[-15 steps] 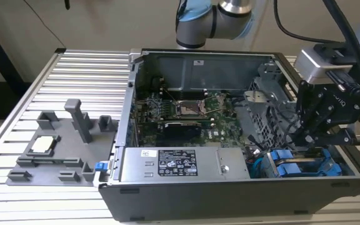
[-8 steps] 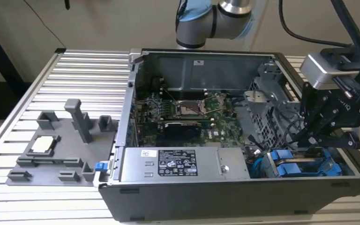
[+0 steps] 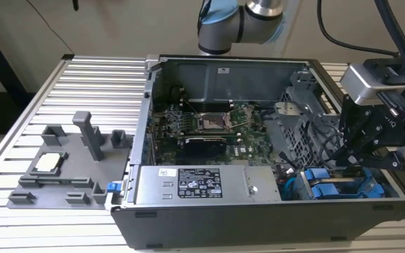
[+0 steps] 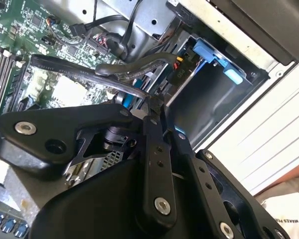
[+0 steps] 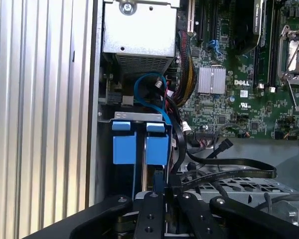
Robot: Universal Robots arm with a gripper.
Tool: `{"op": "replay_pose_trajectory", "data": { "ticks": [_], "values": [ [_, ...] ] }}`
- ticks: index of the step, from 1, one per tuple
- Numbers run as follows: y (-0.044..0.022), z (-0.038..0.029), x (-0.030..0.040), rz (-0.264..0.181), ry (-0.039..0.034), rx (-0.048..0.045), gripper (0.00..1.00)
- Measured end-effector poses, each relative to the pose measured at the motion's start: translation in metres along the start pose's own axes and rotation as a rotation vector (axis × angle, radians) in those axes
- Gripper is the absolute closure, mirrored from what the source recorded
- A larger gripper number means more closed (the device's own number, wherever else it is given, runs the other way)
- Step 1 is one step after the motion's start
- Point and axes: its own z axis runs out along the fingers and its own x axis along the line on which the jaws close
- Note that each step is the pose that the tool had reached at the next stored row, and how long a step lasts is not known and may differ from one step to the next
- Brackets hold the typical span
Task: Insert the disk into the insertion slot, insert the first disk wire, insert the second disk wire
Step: 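Insert the second disk wire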
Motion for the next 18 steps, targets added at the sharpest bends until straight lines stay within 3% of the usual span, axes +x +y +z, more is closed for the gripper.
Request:
{"op": "replay_pose_trajectory", "data": {
  "ticks": [9,18],
  "values": [
    [-0.0014,0.0044,0.0025,0.0,-0.0015,0.0011,0.84],
    [-0.0035,0.0087,0.005,-0.001,-0.017,0.0084,0.84]
  ]
}}
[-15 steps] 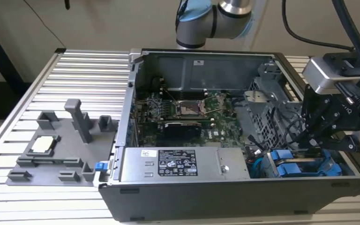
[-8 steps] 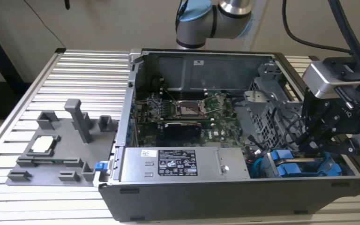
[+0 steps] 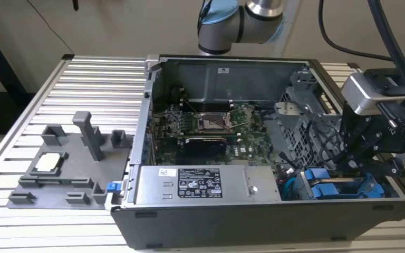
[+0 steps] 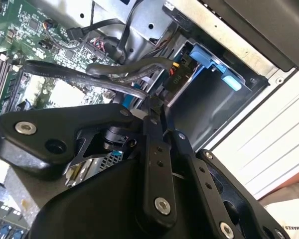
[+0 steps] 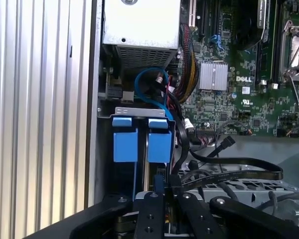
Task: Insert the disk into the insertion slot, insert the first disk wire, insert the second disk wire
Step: 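Insert the second disk wire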
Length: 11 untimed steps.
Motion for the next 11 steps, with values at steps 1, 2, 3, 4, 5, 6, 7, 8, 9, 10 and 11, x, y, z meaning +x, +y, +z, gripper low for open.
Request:
{"op": "replay_pose_trajectory", "data": {
  "ticks": [1,2,3,4,5,6,7,8,9,10,11],
  "values": [
    [-0.0002,0.0006,0.0002,0.0,-0.0013,0.0012,0.84],
    [-0.0003,0.0011,0.0004,0.0,-0.0024,0.0027,0.84],
    [-0.0004,0.0018,0.0007,-0.001,-0.0032,0.004,0.84],
    [-0.0005,0.0023,0.0011,-0.001,-0.0036,0.0052,0.84],
    [-0.0006,0.0028,0.0014,-0.001,-0.0039,0.0063,0.84],
    [-0.0007,0.0034,0.0017,-0.001,-0.0041,0.0073,0.84],
    [-0.0007,0.0039,0.0021,-0.001,-0.0043,0.0082,0.84],
    [-0.0007,0.0045,0.0023,-0.001,-0.0044,0.0088,0.84],
    [-0.0007,0.005,0.0027,-0.001,-0.0046,0.0093,0.84],
    [-0.0007,0.0055,0.0031,-0.001,-0.0045,0.0097,0.84],
    [-0.0007,0.0059,0.0034,-0.001,-0.0043,0.01,0.84]
  ]
}}
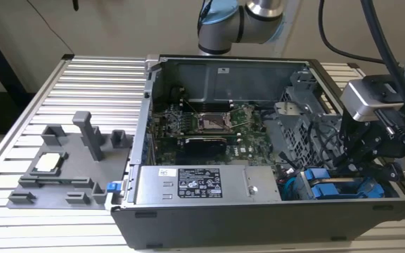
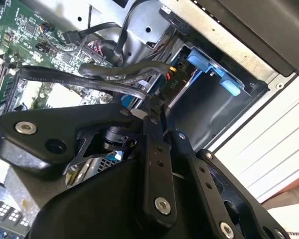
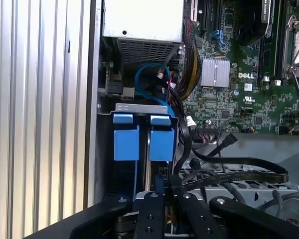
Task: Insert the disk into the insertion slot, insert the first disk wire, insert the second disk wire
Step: 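Insert the second disk wire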
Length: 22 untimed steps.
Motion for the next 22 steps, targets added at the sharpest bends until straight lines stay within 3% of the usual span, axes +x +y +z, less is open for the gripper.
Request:
{"op": "replay_pose_trajectory", "data": {
  "ticks": [3,8,22],
  "values": [
    [0.0,0.0015,0.0007,0.0,-0.0002,0.0011,0.84],
    [-0.0001,0.0032,0.0009,0.0,-0.0126,0.002,0.84],
    [-0.0002,0.0051,0.0013,0.014,-0.0109,0.0034,0.84]
  ]
}}
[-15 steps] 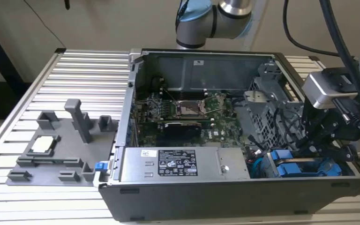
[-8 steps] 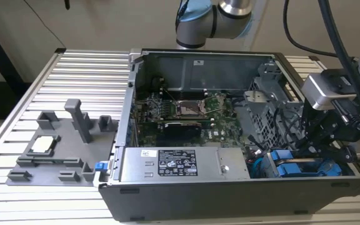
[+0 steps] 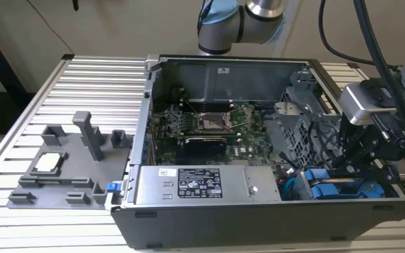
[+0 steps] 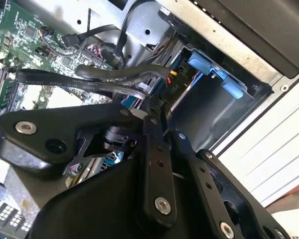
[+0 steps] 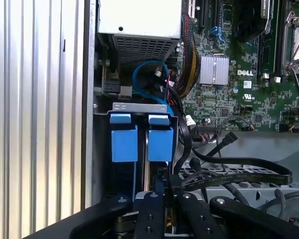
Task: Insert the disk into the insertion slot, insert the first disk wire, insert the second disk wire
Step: 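Insert the second disk wire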
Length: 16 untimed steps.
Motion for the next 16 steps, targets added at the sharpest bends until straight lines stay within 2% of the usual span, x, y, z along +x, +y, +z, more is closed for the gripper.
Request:
{"op": "replay_pose_trajectory", "data": {
  "ticks": [4,6,7,10,12,16],
  "values": [
    [0.0,0.0001,0.0,0.0,-0.0001,0.0,0.84],
    [0.0,0.0003,0.0,0.0,-0.0004,-0.0001,0.82],
    [0.0,0.0003,0.0,0.0,-0.0003,-0.0001,0.76],
    [0.0,0.0003,0.0,0.0,-0.0002,0.0,0.76],
    [0.0001,-0.0028,-0.0003,0.0,-0.0003,0.0,0.76],
    [0.0002,-0.0154,-0.0017,0.0,0.0002,0.0,0.76]
  ]
}}
